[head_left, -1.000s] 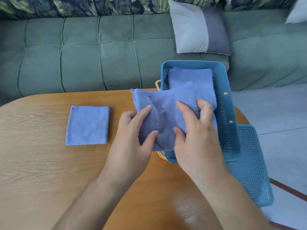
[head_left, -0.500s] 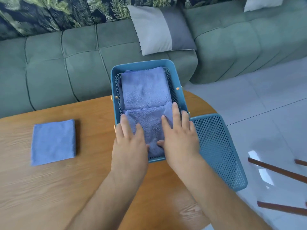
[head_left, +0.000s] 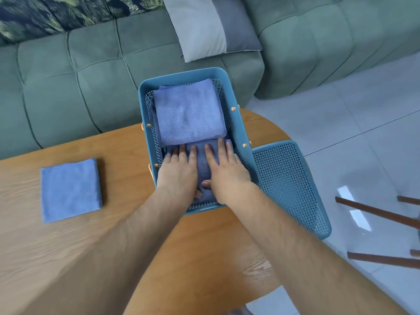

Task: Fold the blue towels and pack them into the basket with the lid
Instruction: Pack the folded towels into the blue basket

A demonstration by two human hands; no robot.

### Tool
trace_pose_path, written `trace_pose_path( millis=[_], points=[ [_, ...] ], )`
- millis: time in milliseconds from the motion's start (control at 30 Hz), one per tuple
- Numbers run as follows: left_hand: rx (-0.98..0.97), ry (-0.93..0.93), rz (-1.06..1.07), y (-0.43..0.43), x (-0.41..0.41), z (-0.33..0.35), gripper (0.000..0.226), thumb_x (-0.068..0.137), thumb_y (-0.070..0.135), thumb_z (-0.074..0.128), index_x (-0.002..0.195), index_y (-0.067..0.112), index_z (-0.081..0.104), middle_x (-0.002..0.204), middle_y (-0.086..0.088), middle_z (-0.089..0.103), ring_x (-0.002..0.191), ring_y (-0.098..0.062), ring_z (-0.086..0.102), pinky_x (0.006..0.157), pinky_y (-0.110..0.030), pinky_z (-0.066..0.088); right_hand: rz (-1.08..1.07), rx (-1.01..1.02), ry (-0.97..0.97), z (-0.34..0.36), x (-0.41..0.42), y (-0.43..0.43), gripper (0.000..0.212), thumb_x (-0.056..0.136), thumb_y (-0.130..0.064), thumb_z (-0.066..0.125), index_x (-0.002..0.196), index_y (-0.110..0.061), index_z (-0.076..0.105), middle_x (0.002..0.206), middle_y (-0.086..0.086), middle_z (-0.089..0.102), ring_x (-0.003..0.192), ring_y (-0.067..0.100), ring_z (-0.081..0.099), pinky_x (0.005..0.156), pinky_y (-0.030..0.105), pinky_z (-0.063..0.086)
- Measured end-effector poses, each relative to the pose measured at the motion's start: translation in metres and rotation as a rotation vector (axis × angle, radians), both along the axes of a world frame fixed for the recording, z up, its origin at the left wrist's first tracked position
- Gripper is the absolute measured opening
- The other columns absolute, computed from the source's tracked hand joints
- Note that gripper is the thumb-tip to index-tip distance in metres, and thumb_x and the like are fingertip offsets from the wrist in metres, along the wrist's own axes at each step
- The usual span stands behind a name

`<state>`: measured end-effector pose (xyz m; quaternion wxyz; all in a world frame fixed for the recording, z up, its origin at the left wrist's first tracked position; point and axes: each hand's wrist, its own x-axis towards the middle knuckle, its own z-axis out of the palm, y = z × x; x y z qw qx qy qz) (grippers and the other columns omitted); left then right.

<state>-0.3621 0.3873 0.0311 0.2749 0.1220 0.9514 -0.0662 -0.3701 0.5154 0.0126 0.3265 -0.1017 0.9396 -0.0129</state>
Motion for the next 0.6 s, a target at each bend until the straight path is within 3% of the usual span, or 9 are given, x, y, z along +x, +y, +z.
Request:
trace_pose_path(
  millis=[133,200,267,333,367,433,500,600],
  points=[
    [0.177,0.072,0.007,-0.017,0.019,0.010,0.108,0.088,0.058,0.063,0.159,0.010,0.000,0.167,-0.016,0.001,0.155,-0.026,0.005,0.126,-0.038,0.002,0.041,-0.003,0.050,0.030,0.008,0.007,0.084,0.103,-0.051,0.042,0.160,-0.021,-0.011,0.165,0.016,-0.023,0.154,0.032,-0.016,0.126,0.043,0.002],
    [0.348,0.220,0.034,-0.033,0.035,0.014,0.092,0.090,0.048,0.067,0.158,0.007,0.020,0.166,-0.011,0.018,0.154,-0.024,0.016,0.125,-0.039,0.009,0.048,-0.027,0.117,0.056,0.017,-0.004,0.077,0.105,-0.043,0.042,0.161,-0.021,-0.006,0.167,0.016,-0.015,0.155,0.034,-0.007,0.126,0.043,0.007],
    [0.469,0.372,0.119,-0.056,0.046,0.020,0.078,0.088,0.038,0.072,0.151,0.006,0.040,0.159,-0.009,0.036,0.149,-0.025,0.031,0.122,-0.041,0.020,0.039,-0.062,0.207,0.079,0.030,-0.028,0.074,0.104,-0.037,0.046,0.162,-0.023,0.002,0.168,0.015,0.000,0.153,0.036,0.010,0.121,0.044,0.020],
    [0.551,0.428,0.225,-0.086,0.050,0.024,0.069,0.092,0.033,0.069,0.150,0.008,0.042,0.158,-0.006,0.038,0.148,-0.024,0.032,0.121,-0.042,0.022,0.042,-0.090,0.342,0.093,0.040,-0.061,0.074,0.095,-0.031,0.063,0.158,-0.023,0.027,0.161,0.013,0.031,0.138,0.036,0.040,0.102,0.044,0.042],
    [0.555,0.445,0.262,-0.102,0.050,0.024,0.067,0.093,0.032,0.067,0.150,0.009,0.042,0.158,-0.006,0.038,0.148,-0.024,0.032,0.121,-0.043,0.023,0.037,-0.108,0.409,0.092,0.042,-0.078,0.073,0.086,-0.028,0.074,0.152,-0.023,0.043,0.150,0.011,0.048,0.124,0.034,0.053,0.089,0.042,0.048],
    [0.517,0.463,0.339,-0.138,0.053,0.019,0.063,0.095,0.032,0.065,0.150,0.009,0.043,0.158,-0.006,0.038,0.147,-0.024,0.034,0.121,-0.042,0.023,0.060,-0.157,0.470,0.083,0.046,-0.115,0.071,0.074,-0.024,0.084,0.140,-0.020,0.058,0.129,0.009,0.064,0.105,0.032,0.062,0.073,0.040,0.051],
    [0.466,0.404,0.418,-0.175,0.056,0.009,0.062,0.098,0.034,0.061,0.151,0.009,0.041,0.160,-0.006,0.035,0.148,-0.024,0.032,0.122,-0.038,0.016,0.091,-0.217,0.460,0.070,0.048,-0.153,0.068,0.076,-0.023,0.082,0.140,-0.020,0.059,0.126,0.008,0.064,0.104,0.032,0.062,0.073,0.040,0.051],
    [0.385,0.271,0.530,-0.227,0.066,-0.013,0.064,0.102,0.038,0.051,0.156,0.011,0.029,0.164,-0.006,0.024,0.152,-0.023,0.021,0.123,-0.036,0.008,0.146,-0.262,0.387,0.037,0.047,-0.209,0.070,0.084,-0.028,0.074,0.148,-0.021,0.047,0.140,0.011,0.055,0.116,0.035,0.056,0.085,0.042,0.048]
  ],
)
